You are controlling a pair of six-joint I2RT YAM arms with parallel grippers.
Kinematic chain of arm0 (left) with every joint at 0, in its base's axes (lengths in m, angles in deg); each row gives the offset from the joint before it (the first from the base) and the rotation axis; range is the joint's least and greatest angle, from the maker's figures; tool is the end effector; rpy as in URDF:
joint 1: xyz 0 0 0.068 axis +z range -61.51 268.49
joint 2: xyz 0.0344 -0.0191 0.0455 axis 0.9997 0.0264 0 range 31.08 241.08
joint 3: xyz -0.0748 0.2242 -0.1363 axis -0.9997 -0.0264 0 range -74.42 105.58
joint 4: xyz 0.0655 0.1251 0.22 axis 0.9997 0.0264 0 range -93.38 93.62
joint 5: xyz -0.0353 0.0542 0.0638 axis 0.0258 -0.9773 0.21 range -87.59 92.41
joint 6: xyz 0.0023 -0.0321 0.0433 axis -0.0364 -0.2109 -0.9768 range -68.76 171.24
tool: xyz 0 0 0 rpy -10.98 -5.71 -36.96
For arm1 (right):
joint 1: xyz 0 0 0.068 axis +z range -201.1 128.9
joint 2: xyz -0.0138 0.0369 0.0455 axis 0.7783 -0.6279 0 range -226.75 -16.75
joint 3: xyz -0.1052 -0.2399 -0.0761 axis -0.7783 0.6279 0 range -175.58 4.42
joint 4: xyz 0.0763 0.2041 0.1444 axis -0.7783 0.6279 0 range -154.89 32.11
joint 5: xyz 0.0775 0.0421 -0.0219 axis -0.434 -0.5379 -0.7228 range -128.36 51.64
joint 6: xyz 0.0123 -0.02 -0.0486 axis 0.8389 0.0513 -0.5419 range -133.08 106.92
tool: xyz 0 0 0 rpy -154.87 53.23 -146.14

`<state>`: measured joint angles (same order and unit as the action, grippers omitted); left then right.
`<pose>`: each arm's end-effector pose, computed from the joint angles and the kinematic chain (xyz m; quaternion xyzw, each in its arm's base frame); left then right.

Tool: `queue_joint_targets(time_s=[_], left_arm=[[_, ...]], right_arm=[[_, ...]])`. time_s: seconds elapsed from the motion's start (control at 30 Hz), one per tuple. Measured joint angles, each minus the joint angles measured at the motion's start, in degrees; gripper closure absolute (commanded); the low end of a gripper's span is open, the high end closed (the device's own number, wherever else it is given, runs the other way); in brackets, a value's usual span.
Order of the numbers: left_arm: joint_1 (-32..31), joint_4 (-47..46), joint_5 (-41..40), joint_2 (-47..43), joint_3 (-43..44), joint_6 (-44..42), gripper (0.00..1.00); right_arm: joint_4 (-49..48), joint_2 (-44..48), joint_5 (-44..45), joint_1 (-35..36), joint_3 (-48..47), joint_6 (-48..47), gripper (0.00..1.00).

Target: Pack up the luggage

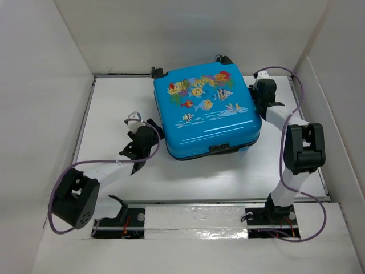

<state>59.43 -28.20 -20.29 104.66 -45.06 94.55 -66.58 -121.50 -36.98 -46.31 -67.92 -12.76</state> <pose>0.2370 -0.1161 0.2034 -0.2121 0.7799 -0.2049 0.5521 0.4190 0.0343 0.2321 -0.0280 0.8687 0.0116 0.4945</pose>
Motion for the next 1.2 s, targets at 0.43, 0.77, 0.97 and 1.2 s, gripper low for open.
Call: queue_joint_targets(time_s=[0.43,0.77,0.97,1.2], left_arm=[[-9.92,10.95,-6.05,-4.15,3.69,-5.57,0.29],[-8.74,5.99,0.57,2.60,14.51,-5.68,0.29],[-8.28,-6.95,4.76,2.49,20.92,-3.80,0.29],[-6.95,-9.97,6.27,2.01,18.71,-3.15,0.51]], right_arm=[[2.60,5.68,-3.80,-4.17,0.48,-2.75,0.42],[-1.11,39.91,-20.68,-2.10,10.45,8.55,0.60],[-4.83,68.59,-18.75,1.97,35.01,12.28,1.00],[-1.46,84.91,-4.00,1.86,54.45,17.31,1.00]])
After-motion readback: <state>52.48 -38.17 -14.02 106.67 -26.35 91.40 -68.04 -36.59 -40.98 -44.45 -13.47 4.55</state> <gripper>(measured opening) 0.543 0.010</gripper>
